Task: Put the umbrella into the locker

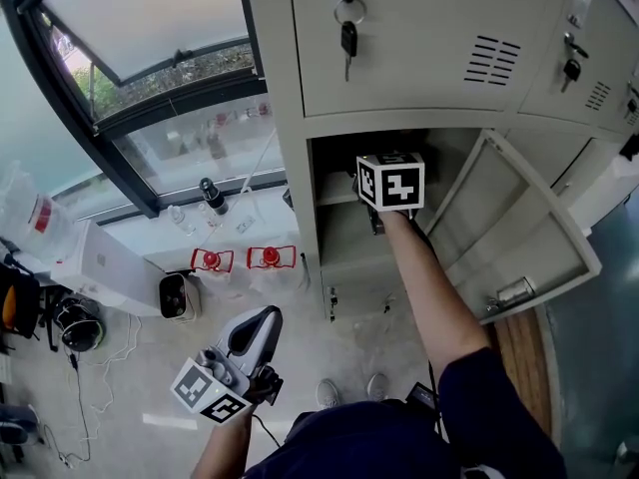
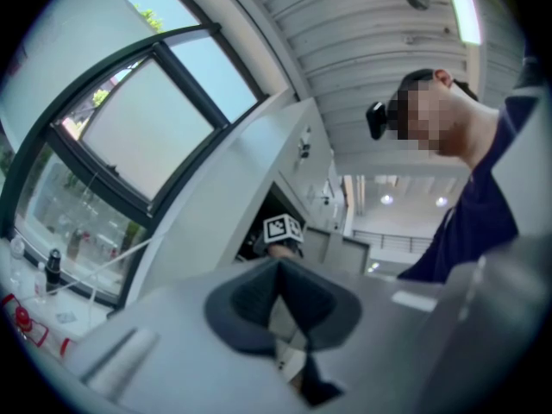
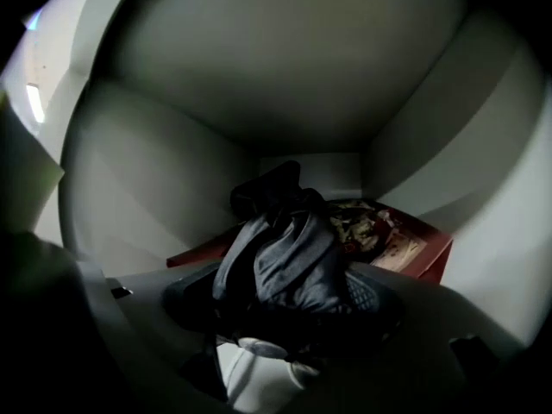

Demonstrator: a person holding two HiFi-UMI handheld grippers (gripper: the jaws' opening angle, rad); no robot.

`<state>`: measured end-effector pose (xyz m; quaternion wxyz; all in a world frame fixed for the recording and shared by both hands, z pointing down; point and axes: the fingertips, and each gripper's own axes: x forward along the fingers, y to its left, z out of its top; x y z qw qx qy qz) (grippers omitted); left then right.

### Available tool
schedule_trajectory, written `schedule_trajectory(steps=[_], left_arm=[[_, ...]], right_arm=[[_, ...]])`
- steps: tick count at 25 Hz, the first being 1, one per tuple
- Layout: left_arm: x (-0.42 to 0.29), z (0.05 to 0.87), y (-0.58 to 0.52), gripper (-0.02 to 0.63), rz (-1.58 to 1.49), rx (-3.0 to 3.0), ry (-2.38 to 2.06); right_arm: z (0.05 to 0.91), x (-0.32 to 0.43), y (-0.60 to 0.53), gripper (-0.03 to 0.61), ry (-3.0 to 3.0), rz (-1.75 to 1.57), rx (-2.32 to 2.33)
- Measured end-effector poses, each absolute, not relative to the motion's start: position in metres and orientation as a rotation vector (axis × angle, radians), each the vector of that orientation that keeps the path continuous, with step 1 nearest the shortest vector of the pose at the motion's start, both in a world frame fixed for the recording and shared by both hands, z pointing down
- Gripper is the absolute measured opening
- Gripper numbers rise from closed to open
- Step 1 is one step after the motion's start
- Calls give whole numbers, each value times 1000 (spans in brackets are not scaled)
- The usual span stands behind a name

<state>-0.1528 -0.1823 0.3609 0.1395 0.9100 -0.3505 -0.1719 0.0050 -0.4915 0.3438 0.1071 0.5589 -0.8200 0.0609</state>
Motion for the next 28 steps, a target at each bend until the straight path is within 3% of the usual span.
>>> schedule_trajectory(steps=[9,28], left_arm=[[-154,363,-174,3,-490,2625,-1015],[-146,364,-167,3,-491,2628,-995]], right_arm=[[335,1,-473,350,-2503,87,1576],[307,14,-455,374,-2608,-50,1588]])
